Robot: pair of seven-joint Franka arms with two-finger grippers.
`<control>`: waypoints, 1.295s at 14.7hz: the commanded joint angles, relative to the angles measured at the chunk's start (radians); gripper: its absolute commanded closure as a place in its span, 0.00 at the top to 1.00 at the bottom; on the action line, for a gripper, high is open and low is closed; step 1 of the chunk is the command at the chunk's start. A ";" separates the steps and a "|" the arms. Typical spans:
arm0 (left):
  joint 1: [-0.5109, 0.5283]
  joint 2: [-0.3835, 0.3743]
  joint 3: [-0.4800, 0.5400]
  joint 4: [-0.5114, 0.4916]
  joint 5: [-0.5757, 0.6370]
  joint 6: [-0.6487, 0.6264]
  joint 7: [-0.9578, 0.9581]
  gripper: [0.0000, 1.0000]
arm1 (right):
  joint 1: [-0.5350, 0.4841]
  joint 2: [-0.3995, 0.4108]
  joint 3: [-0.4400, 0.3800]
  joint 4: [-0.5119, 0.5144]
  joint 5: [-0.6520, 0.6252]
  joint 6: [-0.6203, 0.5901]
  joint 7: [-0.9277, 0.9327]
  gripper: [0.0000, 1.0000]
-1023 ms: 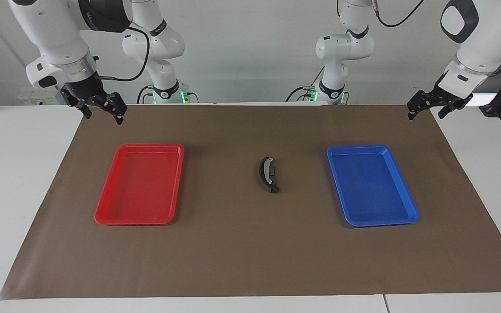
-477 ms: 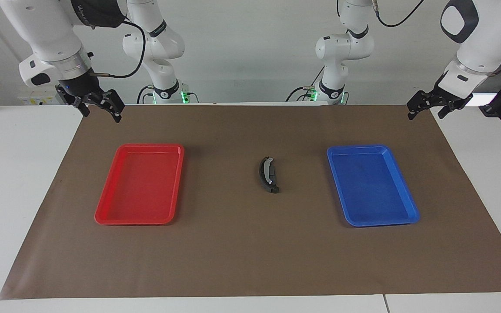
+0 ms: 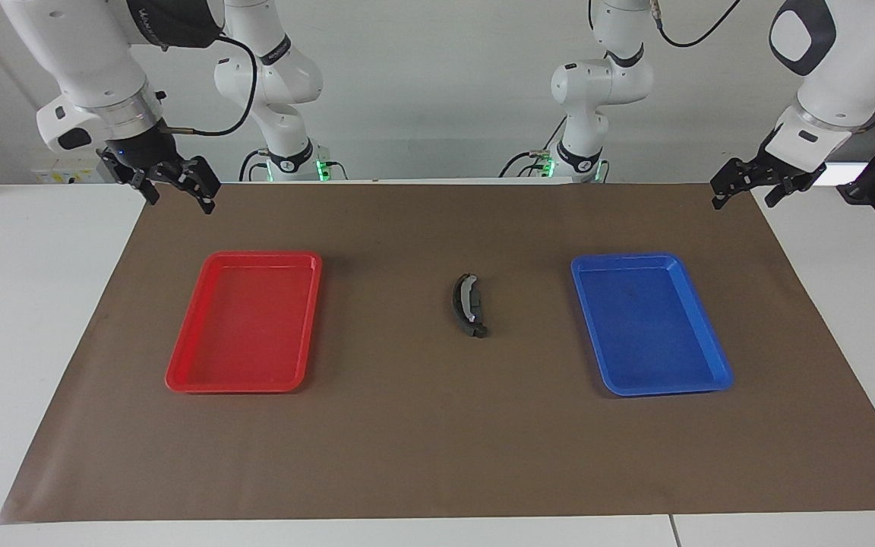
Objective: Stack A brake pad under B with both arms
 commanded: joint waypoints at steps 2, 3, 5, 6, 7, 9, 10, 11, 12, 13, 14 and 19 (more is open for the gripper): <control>0.004 -0.019 -0.001 -0.016 0.013 0.002 0.005 0.99 | 0.007 -0.002 -0.005 0.007 0.017 -0.012 -0.029 0.99; 0.004 -0.019 -0.001 -0.016 0.013 0.002 0.005 0.99 | 0.009 -0.002 -0.001 0.013 0.017 -0.006 -0.043 0.99; 0.004 -0.019 -0.001 -0.016 0.013 0.002 0.005 0.99 | 0.007 -0.001 -0.001 0.017 0.003 -0.009 -0.054 0.99; 0.004 -0.019 -0.001 -0.016 0.013 0.002 0.005 0.99 | 0.006 -0.001 -0.001 0.018 0.000 -0.015 -0.075 0.99; 0.004 -0.019 -0.001 -0.016 0.013 0.002 0.005 0.99 | 0.006 0.001 -0.002 0.020 -0.001 -0.018 -0.090 0.99; 0.004 -0.019 -0.001 -0.016 0.013 0.002 0.005 0.99 | 0.007 -0.001 -0.001 0.021 -0.001 -0.025 -0.090 0.99; 0.004 -0.019 -0.001 -0.016 0.013 0.002 0.005 0.99 | 0.004 0.001 -0.001 0.021 0.000 -0.024 -0.090 0.99; 0.004 -0.019 -0.001 -0.016 0.013 0.002 0.005 0.99 | 0.002 0.001 -0.001 0.021 0.000 -0.024 -0.090 0.99; 0.004 -0.019 -0.001 -0.016 0.013 0.002 0.005 0.99 | 0.001 -0.001 -0.001 0.021 0.000 -0.024 -0.090 0.99; 0.004 -0.019 -0.001 -0.016 0.013 0.002 0.005 0.99 | 0.002 -0.001 -0.001 0.021 0.002 -0.025 -0.090 0.99; 0.004 -0.019 -0.001 -0.016 0.013 0.002 0.005 0.99 | 0.002 -0.001 -0.001 0.021 0.002 -0.025 -0.090 0.99; -0.006 -0.019 -0.006 -0.016 0.012 -0.003 0.002 0.99 | 0.006 -0.002 -0.001 0.020 0.003 -0.025 -0.081 0.99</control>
